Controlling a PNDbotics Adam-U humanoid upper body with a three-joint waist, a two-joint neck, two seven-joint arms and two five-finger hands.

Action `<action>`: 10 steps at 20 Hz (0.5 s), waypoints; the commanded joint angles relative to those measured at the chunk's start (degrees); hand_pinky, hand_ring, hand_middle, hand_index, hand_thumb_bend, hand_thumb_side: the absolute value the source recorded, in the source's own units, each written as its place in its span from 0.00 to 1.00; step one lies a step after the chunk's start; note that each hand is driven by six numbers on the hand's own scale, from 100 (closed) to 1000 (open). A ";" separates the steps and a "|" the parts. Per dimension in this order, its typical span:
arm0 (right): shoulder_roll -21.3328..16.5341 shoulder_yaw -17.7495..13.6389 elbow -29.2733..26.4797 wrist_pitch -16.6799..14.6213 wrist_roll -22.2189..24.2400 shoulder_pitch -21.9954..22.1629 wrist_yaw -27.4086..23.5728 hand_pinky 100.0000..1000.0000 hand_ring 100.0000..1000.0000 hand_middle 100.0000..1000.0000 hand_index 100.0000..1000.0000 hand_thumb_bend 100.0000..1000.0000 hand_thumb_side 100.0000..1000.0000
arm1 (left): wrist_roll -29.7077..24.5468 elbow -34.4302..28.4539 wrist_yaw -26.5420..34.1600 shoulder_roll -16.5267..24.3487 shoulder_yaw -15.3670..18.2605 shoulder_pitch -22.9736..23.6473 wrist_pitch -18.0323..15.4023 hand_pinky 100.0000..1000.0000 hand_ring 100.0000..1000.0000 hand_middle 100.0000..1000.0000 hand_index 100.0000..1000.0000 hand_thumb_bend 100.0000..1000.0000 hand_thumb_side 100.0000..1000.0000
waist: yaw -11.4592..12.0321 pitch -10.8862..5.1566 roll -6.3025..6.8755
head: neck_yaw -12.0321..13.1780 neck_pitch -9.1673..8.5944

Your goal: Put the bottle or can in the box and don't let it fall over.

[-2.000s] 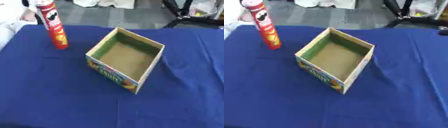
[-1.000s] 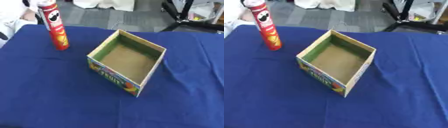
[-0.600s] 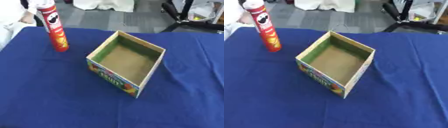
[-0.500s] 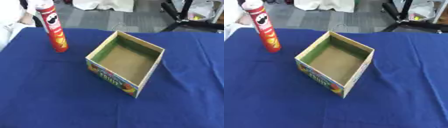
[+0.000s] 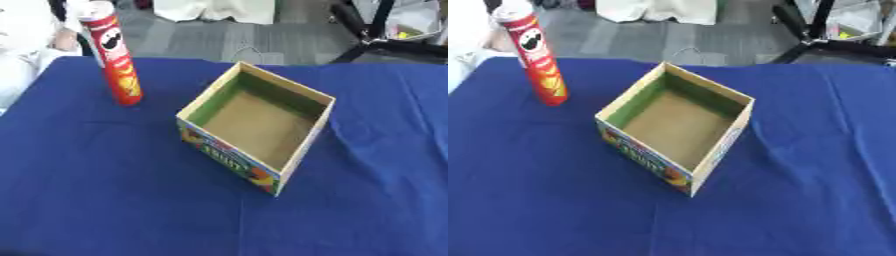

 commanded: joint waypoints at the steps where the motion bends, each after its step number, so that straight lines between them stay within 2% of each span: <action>1: -1.69 -0.10 -0.40 -0.09 0.50 -0.60 0.50 0.98 0.68 0.75 0.98 0.00 0.71 | -2.15 5.35 -5.13 0.30 0.12 -3.29 -1.70 0.58 0.88 0.88 0.88 0.12 0.83 | -0.13 -0.58 -0.01 | 0.34 -1.89; 5: -1.87 -0.04 -0.38 -0.23 0.53 -0.80 0.55 0.98 0.68 0.75 0.98 0.00 0.71 | -4.29 10.49 -10.88 -0.97 0.56 -6.55 -2.82 0.63 0.88 0.88 0.89 0.16 0.88 | -0.36 -0.01 0.01 | -0.01 -2.49; 10: -1.97 0.16 -0.36 -0.23 0.83 -1.34 0.73 0.98 0.68 0.75 0.98 0.00 0.71 | -4.21 14.19 -17.22 -2.19 1.10 -9.73 -3.34 0.68 0.91 0.91 0.92 0.14 0.97 | -0.87 0.96 0.20 | 0.42 -2.94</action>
